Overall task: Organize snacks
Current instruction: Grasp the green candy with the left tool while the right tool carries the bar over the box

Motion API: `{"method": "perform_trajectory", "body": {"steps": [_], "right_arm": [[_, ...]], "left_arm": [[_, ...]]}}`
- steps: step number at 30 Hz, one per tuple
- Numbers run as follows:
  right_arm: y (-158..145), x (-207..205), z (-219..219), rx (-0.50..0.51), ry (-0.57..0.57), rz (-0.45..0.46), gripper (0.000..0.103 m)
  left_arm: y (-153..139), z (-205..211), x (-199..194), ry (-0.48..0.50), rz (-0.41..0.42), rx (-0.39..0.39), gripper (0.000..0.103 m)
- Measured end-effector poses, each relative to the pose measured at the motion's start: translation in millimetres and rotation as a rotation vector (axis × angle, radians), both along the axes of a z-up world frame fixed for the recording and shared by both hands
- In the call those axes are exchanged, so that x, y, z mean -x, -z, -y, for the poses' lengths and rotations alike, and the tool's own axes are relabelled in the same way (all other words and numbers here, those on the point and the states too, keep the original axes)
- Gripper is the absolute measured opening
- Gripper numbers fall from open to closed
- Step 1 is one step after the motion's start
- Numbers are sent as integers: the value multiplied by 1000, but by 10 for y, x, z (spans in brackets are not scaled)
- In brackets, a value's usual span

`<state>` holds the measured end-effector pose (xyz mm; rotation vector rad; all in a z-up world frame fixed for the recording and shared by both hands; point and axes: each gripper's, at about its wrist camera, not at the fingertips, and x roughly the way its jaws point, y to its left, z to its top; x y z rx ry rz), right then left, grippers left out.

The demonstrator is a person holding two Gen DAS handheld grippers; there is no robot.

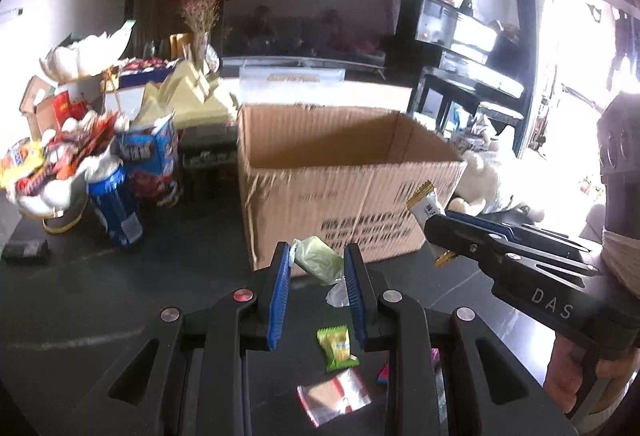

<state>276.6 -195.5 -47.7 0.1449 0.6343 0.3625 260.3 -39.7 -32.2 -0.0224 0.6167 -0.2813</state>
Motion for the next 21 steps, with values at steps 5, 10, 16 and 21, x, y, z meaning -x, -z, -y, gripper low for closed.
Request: {"method": "perform_trajectory", "body": {"steps": [5,10,16,21], "right_arm": [[-180,-35,55,-8,16,28,14],[-349,-149,95,-15,21,47,14],[-512,-330,154,0,34,66,14],[-608,-502,168,20,38,69,14]], "left_arm": [[-213,74,-66,20,33,-14,27],[-406,125,-176,23,61,-27,27],[-556,171,-330,35,80,-45,27],[-641,191,-563,38,71,-41,27]]}}
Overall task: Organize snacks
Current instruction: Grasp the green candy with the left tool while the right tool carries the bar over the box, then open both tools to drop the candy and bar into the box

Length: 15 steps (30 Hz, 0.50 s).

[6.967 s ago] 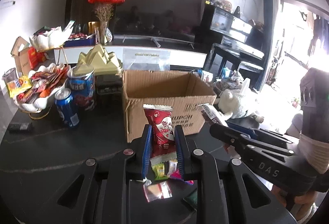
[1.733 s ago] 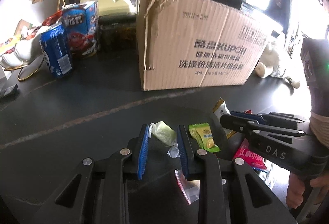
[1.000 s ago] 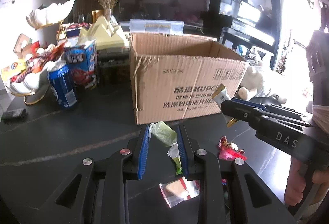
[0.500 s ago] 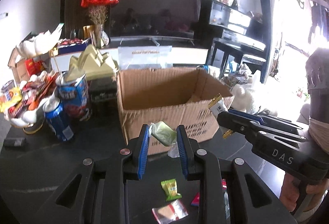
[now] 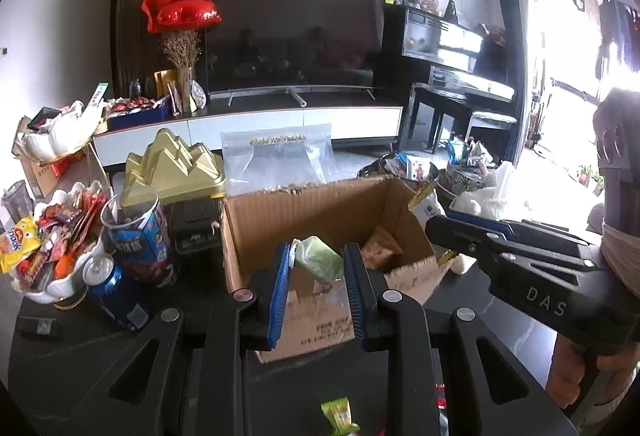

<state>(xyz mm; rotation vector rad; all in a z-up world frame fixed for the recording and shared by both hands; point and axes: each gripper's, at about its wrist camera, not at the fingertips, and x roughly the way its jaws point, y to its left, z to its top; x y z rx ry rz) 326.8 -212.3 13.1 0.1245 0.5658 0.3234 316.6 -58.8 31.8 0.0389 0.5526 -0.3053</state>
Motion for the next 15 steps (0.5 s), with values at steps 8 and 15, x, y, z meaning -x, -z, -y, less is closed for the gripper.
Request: {"method": "perform_trajectory", "body": {"steps": [8,15], "right_arm": [[-25,-264,9,23,23,0,14],[39,-375,48,43,54,-30,31]], "left_arm": [[-19,31,-422,9,-51,0,28],[23,48,-447,-29,-40,-57,45]]}}
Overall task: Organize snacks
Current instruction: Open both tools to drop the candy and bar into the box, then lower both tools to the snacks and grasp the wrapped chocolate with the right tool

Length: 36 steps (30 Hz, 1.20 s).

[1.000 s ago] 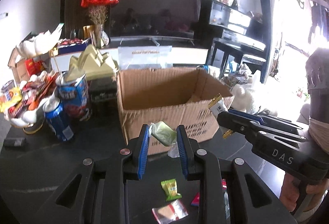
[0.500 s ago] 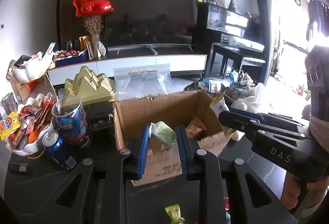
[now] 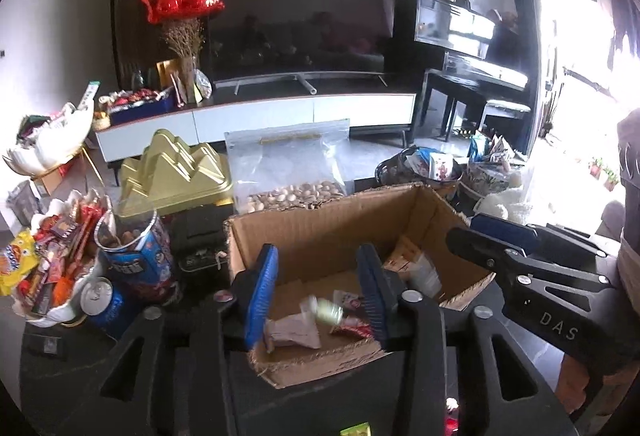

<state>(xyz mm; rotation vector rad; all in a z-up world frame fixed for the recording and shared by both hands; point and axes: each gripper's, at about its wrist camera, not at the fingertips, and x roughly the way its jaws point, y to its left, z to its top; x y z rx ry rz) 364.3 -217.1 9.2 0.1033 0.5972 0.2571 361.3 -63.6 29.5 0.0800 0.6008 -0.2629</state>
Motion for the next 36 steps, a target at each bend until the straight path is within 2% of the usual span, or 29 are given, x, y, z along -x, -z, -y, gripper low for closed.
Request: {"method": "perform_trajectory", "body": {"steps": [6,22,28,32,36], "right_arm": [[25,219,23,5,-10,-4,31],[156,913,173,14,-44,-28,31],[311,1122,274,-28,-31,-49,31],[465,1162,342,-56,-22,-88,31],[663,1137,352,-44,-19,-131,31]], "left_arm": [[-31,1,254,-2,14,-1,55],[25,123,1066,-9,71,2,66],[108,169,1318,-18,126,-36,69],[250,201,1386,-29,118,-62,70],[472,202,1355,-34,43,-47,70]]}}
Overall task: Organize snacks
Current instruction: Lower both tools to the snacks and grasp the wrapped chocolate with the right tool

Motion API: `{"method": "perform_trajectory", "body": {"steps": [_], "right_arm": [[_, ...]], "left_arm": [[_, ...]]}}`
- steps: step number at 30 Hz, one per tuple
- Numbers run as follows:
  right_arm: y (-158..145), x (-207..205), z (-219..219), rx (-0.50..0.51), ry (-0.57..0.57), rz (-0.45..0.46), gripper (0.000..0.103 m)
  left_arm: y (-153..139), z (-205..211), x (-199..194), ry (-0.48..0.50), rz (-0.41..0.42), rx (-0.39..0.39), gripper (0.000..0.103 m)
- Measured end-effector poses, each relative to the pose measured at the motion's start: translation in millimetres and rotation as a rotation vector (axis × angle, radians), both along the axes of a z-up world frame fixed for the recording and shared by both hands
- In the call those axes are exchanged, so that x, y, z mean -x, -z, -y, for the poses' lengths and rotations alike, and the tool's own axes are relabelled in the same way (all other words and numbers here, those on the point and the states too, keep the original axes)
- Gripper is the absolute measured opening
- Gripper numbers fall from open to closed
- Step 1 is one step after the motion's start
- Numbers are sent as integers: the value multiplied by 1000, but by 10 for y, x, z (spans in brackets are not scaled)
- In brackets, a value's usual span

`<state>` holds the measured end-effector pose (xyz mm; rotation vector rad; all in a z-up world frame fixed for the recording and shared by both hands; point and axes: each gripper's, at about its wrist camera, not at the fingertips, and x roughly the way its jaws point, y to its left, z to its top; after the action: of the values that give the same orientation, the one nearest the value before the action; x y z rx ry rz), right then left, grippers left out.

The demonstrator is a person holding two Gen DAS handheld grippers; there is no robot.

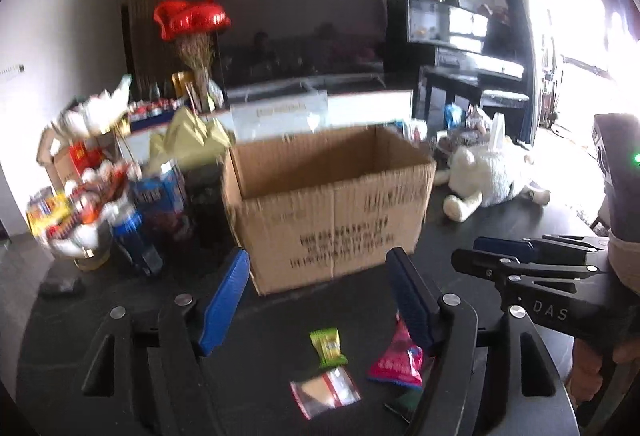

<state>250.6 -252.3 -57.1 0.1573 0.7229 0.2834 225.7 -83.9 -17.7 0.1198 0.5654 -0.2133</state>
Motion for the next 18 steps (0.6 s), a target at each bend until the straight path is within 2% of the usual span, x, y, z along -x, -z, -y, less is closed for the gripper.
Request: {"method": "perform_trajectory", "body": {"steps": [11,18], "right_arm": [[511,-191,-61,75,-35,-135,31],[755,-297,-121,80,-59,-213,31]], "left_arm": [[551,-23,-171,-16,-134,-3,70],[843,-50,-304,-9,-207,3,70]]}}
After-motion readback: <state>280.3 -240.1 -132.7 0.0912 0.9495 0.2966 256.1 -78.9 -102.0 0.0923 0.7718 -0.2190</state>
